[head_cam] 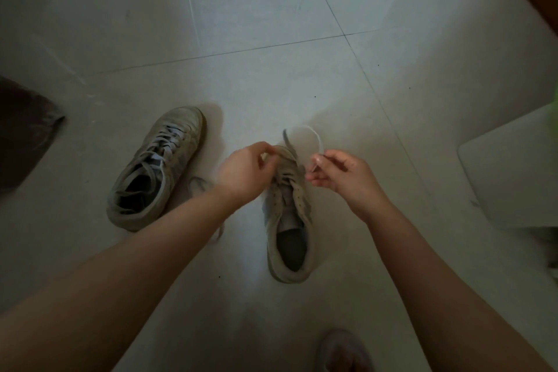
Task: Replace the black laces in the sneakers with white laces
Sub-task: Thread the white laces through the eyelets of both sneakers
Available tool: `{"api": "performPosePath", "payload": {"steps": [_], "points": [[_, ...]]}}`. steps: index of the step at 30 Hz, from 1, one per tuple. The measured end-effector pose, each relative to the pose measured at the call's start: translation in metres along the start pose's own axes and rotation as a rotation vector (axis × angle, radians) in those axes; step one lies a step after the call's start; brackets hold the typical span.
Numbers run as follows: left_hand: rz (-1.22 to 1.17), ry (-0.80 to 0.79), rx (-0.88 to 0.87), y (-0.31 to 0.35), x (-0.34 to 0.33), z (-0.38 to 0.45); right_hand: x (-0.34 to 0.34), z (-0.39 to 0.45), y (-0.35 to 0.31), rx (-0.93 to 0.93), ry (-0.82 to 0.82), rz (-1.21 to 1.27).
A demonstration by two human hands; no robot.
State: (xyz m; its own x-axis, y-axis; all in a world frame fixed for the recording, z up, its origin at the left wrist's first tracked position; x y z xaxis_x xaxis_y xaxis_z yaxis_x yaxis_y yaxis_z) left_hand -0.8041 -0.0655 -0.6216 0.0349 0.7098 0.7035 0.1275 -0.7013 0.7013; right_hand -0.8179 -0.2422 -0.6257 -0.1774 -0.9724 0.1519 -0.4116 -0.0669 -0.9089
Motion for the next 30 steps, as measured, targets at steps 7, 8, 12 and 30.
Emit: {"api": "performPosePath", "payload": {"steps": [7,8,12,30], "points": [[0.445,-0.009,-0.336,-0.018,-0.008,-0.025,-0.003,-0.005,0.036,-0.166,0.001,0.060],[0.451,0.030,-0.386,-0.014,-0.006,-0.026,-0.004,-0.005,0.040,-0.170,-0.001,0.040],[0.368,0.035,-0.442,-0.010,-0.008,-0.031,-0.001,-0.003,0.044,-0.133,0.061,-0.049],[0.371,0.166,-0.464,-0.003,-0.004,-0.041,0.006,-0.004,0.053,-0.008,0.087,-0.225]]}}
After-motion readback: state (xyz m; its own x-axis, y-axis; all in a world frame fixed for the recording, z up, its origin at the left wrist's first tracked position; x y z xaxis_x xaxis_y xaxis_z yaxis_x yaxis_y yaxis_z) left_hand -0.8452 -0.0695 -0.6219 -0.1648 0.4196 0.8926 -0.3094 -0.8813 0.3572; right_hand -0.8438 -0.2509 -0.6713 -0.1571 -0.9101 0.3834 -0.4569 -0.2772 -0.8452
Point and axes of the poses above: each hand's wrist, its own z-axis towards the middle knuckle, its own x-axis out of the back of the hand, y = z × x, the point moved 8 cm from there along z, towards the middle knuckle, and after that the axes turned 13 degrees about y, right-handed, at the moved point
